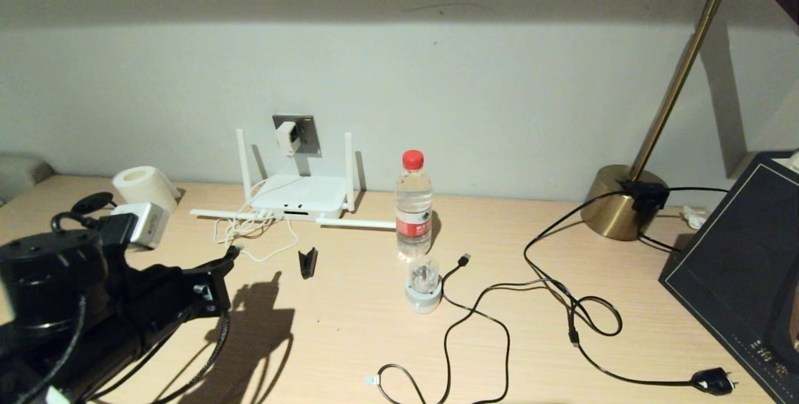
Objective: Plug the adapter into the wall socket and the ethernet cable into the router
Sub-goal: Align cable and router interface
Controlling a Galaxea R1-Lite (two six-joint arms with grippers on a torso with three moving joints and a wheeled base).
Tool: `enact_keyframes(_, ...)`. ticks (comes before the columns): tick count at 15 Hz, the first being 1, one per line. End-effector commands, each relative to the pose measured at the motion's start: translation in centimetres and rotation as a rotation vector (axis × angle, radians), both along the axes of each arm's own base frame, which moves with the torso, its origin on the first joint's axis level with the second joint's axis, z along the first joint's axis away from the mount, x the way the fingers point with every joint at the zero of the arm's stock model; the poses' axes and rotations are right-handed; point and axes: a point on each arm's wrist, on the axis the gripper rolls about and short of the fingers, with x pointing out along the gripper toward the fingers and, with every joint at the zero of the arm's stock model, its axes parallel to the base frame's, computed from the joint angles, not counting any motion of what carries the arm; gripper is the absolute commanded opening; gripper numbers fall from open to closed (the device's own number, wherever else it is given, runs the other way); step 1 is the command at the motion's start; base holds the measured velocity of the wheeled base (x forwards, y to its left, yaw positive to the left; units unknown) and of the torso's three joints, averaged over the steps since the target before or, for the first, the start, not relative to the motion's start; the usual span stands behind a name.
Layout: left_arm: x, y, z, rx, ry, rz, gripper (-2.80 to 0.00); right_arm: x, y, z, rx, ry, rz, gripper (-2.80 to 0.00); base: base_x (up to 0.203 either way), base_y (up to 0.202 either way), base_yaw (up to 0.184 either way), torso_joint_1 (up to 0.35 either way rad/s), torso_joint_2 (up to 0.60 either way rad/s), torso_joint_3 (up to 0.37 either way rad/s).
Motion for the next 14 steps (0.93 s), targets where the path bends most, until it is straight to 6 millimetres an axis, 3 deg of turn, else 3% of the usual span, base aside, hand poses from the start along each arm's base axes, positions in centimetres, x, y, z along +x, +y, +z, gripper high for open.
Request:
enact_keyframes(1, 2.6, 0.5, -2.9, 0.019, 0.074, 0.019, -2.80, 0.0, 0.0, 0.0, -0.001, 0.002, 0.000, 0.00, 0.000, 0.000, 0.000, 0.000, 0.00, 0.000)
enact_keyframes(4, 4.9, 0.5, -5.2, 0.027, 0.085, -0.004, -2.80, 0.0, 0.0, 0.0, -0.001, 0.002, 0.000, 0.00, 0.000, 0.000, 0.000, 0.000, 0.00, 0.000)
enact_keyframes(10, 7.9, -0.2, -6.1, 0.050, 0.056, -0.029, -2.80, 0.0, 0.0, 0.0, -0.001, 0.002, 0.000, 0.00, 0.000, 0.000, 0.000, 0.000, 0.00, 0.000)
enact_keyframes(14, 6.4, -0.6, -6.0, 0.049, 0.065, -0.056, -2.80, 0.0, 0.0, 0.0, -0.001, 0.002, 0.000, 0.00, 0.000, 0.000, 0.000, 0.000, 0.00, 0.000)
